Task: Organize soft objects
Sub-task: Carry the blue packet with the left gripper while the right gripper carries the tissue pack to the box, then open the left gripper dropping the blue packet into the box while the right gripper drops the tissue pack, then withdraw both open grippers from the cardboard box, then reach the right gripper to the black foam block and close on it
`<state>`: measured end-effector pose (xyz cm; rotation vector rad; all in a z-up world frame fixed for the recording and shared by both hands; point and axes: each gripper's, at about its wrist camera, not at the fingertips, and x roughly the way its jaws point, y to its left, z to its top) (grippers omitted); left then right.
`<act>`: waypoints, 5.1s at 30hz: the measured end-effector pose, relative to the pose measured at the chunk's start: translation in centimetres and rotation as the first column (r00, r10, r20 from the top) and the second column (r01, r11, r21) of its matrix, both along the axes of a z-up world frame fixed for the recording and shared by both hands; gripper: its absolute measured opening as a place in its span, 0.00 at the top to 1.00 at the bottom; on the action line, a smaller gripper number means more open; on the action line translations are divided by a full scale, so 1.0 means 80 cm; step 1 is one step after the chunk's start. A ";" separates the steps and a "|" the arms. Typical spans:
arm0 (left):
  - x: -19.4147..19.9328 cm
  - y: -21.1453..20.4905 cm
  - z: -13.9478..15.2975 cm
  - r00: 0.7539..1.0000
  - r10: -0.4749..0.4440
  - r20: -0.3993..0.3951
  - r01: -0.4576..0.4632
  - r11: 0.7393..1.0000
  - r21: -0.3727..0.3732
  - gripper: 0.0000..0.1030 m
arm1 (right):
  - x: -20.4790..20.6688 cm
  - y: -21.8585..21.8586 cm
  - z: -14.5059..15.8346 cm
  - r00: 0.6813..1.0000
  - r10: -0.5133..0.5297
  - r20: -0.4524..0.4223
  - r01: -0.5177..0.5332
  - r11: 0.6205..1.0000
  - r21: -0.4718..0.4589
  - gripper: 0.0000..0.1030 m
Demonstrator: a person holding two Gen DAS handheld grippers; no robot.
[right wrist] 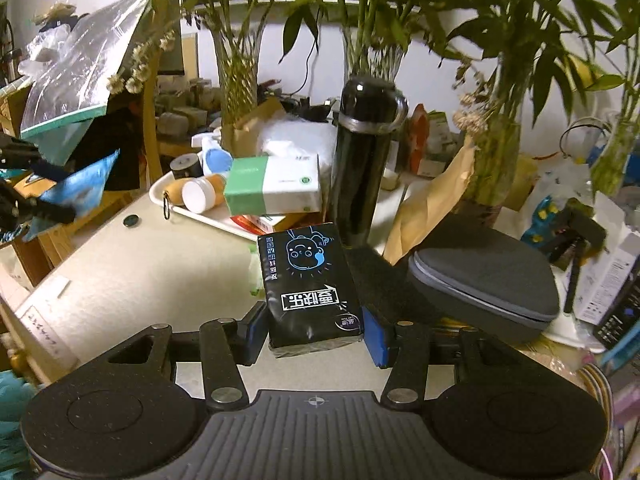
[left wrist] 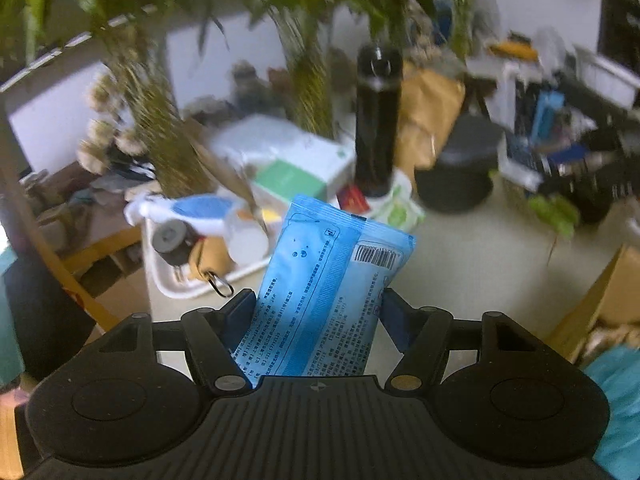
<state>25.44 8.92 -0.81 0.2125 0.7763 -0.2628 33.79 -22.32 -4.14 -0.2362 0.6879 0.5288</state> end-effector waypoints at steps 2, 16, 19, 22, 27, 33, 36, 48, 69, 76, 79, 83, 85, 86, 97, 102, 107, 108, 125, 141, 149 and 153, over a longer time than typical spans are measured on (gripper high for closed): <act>-0.011 -0.007 0.012 1.000 0.027 0.005 -0.027 0.999 -0.023 0.35 | -0.014 -0.005 0.008 1.000 -0.006 0.003 0.006 1.000 0.024 0.49; -0.087 -0.060 0.063 0.995 0.093 -0.037 -0.095 0.993 -0.067 0.35 | -0.126 -0.020 0.044 0.999 0.020 0.044 -0.027 0.986 0.167 0.49; -0.103 -0.067 0.067 0.994 0.102 -0.048 -0.106 0.990 -0.090 0.35 | -0.146 -0.020 0.049 0.998 0.030 0.055 -0.040 0.982 0.186 0.49; -0.117 -0.071 0.067 0.991 0.104 -0.080 -0.114 0.985 -0.131 0.35 | -0.161 -0.023 0.051 0.998 0.036 0.056 -0.047 0.976 0.213 0.49; -0.132 -0.069 0.057 0.975 0.140 -0.171 -0.173 0.965 -0.197 0.35 | -0.181 -0.031 0.055 0.997 0.038 0.061 -0.052 0.966 0.251 0.49; -0.139 -0.050 0.040 0.920 0.197 -0.339 -0.310 0.896 -0.319 0.35 | -0.196 -0.036 0.057 0.997 0.045 0.070 -0.062 0.960 0.272 0.49; -0.139 -0.028 0.020 0.841 0.225 -0.491 -0.449 0.797 -0.404 0.33 | -0.202 -0.036 0.058 0.996 0.046 0.072 -0.064 0.959 0.277 0.48; -0.163 -0.018 0.009 0.836 0.201 -0.510 -0.488 0.699 -0.523 0.22 | -0.214 -0.041 0.055 0.998 0.038 0.054 -0.052 0.958 0.283 0.48; -0.193 -0.061 0.043 0.952 0.257 -0.169 -0.292 0.926 -0.239 0.22 | -0.237 -0.035 0.038 0.998 0.025 -0.056 -0.010 0.967 0.256 0.48; -0.198 -0.052 0.044 0.952 0.264 -0.153 -0.295 0.927 -0.231 0.22 | -0.259 -0.019 0.030 0.989 0.130 -0.067 -0.114 0.973 0.201 0.06; -0.199 -0.050 0.042 0.951 0.270 -0.148 -0.297 0.931 -0.212 0.22 | -0.261 -0.017 0.029 0.988 0.135 -0.068 -0.120 0.974 0.194 0.03; -0.199 -0.046 0.038 0.952 0.271 -0.144 -0.296 0.935 -0.195 0.22 | -0.256 -0.017 0.027 0.994 0.092 -0.066 -0.079 0.981 0.175 0.00; -0.198 -0.044 0.035 0.952 0.270 -0.145 -0.294 0.937 -0.190 0.22 | -0.254 -0.018 0.028 0.996 0.072 -0.055 -0.061 0.983 0.173 0.00; -0.198 -0.042 0.034 0.952 0.269 -0.145 -0.294 0.937 -0.190 0.22 | -0.253 -0.018 0.027 0.997 0.058 -0.051 -0.048 0.984 0.169 0.00; -0.192 -0.029 0.028 0.959 0.263 -0.100 -0.280 0.932 -0.229 0.22 | -0.228 -0.030 0.027 0.995 -0.099 -0.027 0.102 0.980 0.173 0.00; -0.184 -0.028 0.026 0.963 0.260 -0.072 -0.270 0.932 -0.240 0.22 | -0.217 -0.030 0.027 0.992 -0.123 -0.029 0.126 0.975 0.182 0.00; -0.168 -0.028 0.026 0.969 0.242 -0.042 -0.245 0.939 -0.242 0.22 | -0.205 -0.020 0.030 0.994 -0.106 0.008 0.103 0.981 0.164 0.00; -0.165 -0.027 0.026 0.971 0.236 -0.034 -0.237 0.939 -0.248 0.23 | -0.202 -0.019 0.030 0.994 -0.104 0.019 0.099 0.982 0.163 0.00; -0.076 -0.011 0.012 0.977 0.151 0.150 -0.119 0.972 -0.204 0.23 | -0.126 -0.038 0.030 0.985 -0.168 0.035 0.161 0.975 0.152 0.00; -0.064 0.013 0.000 0.961 0.266 0.073 -0.242 0.940 -0.242 0.23 | -0.053 -0.010 0.005 0.994 -0.056 0.092 0.050 0.997 0.059 0.00; -0.061 0.011 0.003 0.960 0.272 0.064 -0.251 0.940 -0.230 0.22 | -0.007 -0.007 -0.018 0.994 -0.050 0.100 0.051 0.999 0.001 0.00; -0.059 0.006 0.003 0.966 0.248 0.066 -0.229 0.948 -0.221 0.22 | 0.019 -0.009 -0.030 0.995 -0.062 0.083 0.064 0.998 -0.014 0.00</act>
